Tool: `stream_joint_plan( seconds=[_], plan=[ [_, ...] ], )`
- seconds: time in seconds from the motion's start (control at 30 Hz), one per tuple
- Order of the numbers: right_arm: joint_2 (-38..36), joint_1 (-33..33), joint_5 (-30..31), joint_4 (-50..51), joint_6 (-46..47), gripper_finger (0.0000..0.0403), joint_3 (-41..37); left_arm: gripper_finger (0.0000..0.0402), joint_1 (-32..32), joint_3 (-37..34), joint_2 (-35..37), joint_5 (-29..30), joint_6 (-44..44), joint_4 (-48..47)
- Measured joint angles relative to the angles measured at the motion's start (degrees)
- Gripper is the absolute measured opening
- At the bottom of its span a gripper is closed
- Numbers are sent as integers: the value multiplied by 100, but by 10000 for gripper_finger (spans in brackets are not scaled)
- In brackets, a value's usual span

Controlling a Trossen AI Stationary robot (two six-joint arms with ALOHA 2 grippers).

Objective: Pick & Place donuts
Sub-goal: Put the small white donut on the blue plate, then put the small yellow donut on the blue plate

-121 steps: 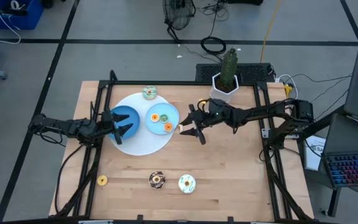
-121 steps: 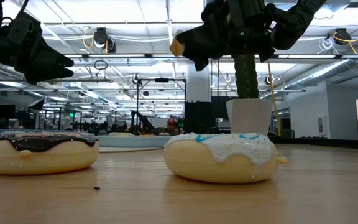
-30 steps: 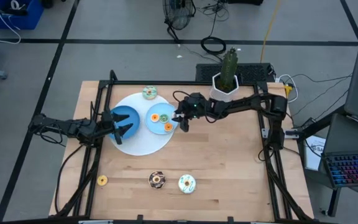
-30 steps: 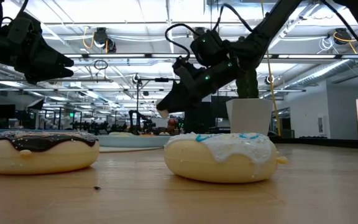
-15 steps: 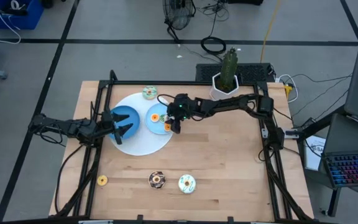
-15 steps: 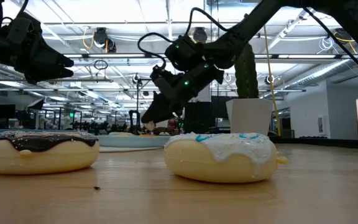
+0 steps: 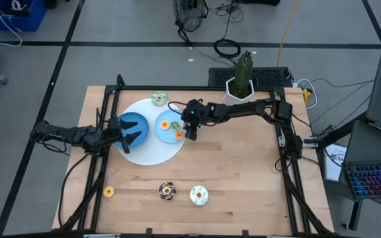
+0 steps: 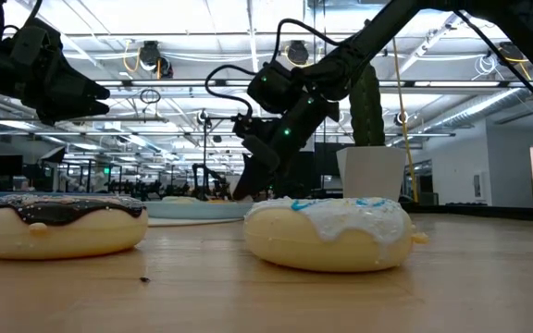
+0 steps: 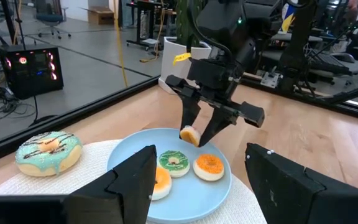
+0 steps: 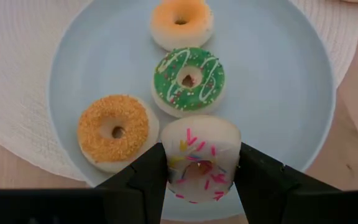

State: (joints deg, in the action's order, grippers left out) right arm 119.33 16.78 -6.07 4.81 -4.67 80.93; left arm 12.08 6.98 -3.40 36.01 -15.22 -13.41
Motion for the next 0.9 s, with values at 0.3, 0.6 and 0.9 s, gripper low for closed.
stream_joint_plan(
  seconds=[0.3,0.6,0.9],
  plan=[
    [0,0,0,-19,5,191,-2,244,2,0,-1,0,0,0],
    [-2,0,0,-24,97,278,-2,243,1,0,-1,0,0,0],
    [-435,-2,7,160,97,289,-9,243,2,0,-1,0,0,2]
  ],
)
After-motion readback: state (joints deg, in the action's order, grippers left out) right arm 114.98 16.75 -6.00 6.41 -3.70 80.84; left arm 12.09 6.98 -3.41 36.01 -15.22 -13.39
